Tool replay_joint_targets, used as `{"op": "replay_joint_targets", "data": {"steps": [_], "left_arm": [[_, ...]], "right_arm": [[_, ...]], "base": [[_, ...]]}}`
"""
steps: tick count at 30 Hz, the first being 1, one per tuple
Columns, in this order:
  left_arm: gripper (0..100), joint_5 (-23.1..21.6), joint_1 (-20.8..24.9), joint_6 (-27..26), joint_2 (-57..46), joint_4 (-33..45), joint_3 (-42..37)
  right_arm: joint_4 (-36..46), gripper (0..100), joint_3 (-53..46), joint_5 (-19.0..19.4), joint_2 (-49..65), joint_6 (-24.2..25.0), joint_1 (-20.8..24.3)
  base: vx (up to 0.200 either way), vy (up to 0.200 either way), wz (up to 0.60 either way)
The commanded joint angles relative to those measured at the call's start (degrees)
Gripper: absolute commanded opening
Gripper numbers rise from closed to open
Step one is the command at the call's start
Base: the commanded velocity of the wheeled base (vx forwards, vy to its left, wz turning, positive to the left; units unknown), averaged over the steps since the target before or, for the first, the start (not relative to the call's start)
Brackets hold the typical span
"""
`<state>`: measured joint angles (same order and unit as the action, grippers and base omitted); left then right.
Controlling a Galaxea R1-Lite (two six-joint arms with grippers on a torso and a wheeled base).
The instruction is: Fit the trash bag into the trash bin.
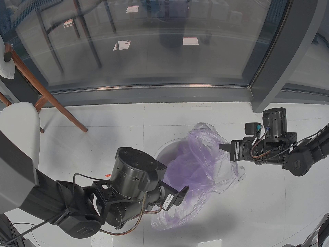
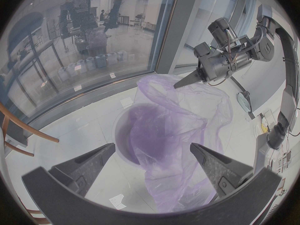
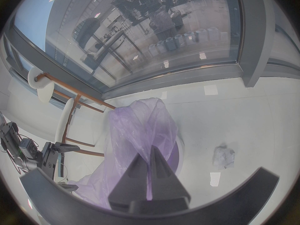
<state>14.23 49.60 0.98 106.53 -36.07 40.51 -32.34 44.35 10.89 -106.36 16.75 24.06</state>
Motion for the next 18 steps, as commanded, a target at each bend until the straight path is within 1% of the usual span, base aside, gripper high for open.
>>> {"op": "replay_joint_targets", "data": {"steps": [1,18], "left_arm": [[100,0.1,-0.1,0.0,-0.1,-0.2,-1.0],[100,-0.1,0.2,-0.2,-0.6,-0.6,-5.3]], "right_arm": [[0.0,0,-0.1,0.0,0.2,0.0,0.0],[-0.1,0,0.1,-0.3,-0.4,0.1,0.5]], "base": [[0.0,0.0,0.0],[0.0,0.0,0.0]]}}
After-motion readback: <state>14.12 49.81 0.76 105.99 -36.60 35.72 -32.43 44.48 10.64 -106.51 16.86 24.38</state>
